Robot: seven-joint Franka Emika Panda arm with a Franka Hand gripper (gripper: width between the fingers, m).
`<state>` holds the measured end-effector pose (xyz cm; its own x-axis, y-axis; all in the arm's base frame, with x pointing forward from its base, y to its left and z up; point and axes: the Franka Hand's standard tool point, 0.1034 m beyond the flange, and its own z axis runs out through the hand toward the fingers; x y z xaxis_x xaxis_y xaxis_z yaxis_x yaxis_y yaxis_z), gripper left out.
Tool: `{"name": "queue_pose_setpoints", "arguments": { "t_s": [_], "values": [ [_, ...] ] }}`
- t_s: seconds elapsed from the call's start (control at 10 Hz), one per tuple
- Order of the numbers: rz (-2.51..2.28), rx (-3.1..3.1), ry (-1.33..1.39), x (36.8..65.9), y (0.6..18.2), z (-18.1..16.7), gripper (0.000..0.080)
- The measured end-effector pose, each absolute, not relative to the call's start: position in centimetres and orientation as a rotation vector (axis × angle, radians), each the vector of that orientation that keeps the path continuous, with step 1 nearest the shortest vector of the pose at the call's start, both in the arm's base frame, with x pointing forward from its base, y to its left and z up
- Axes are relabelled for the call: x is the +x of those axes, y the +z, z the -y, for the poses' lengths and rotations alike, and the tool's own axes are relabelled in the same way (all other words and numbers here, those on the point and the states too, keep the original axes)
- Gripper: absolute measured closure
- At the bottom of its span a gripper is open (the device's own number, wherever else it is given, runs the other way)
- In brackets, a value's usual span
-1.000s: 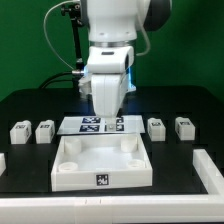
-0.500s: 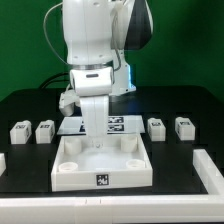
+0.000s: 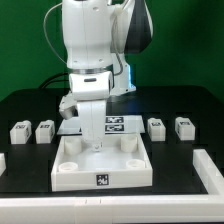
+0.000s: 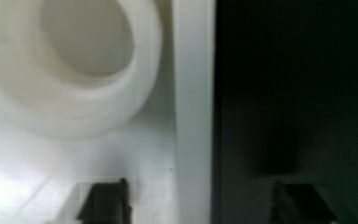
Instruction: Assemble one leg
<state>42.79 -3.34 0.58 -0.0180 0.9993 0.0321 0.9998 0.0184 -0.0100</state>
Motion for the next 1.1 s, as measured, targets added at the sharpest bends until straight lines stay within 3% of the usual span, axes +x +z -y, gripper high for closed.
{"name": "queue_pose_setpoints", "arguments": {
  "t_s": [0.1,0.2,0.9,1.1],
  "values": [
    [2.220,-2.180,-0.024,42.8,0.6,3.3,0.0589],
    [2.220,-2.181,-0.024,42.8,0.6,3.4,0.0718],
    [2.218,-2.183,-0.024,42.8,0.6,3.4,0.0743],
    [2.177,-2.218,-0.044,44.5,0.7,1.7,0.0743]
  ]
}}
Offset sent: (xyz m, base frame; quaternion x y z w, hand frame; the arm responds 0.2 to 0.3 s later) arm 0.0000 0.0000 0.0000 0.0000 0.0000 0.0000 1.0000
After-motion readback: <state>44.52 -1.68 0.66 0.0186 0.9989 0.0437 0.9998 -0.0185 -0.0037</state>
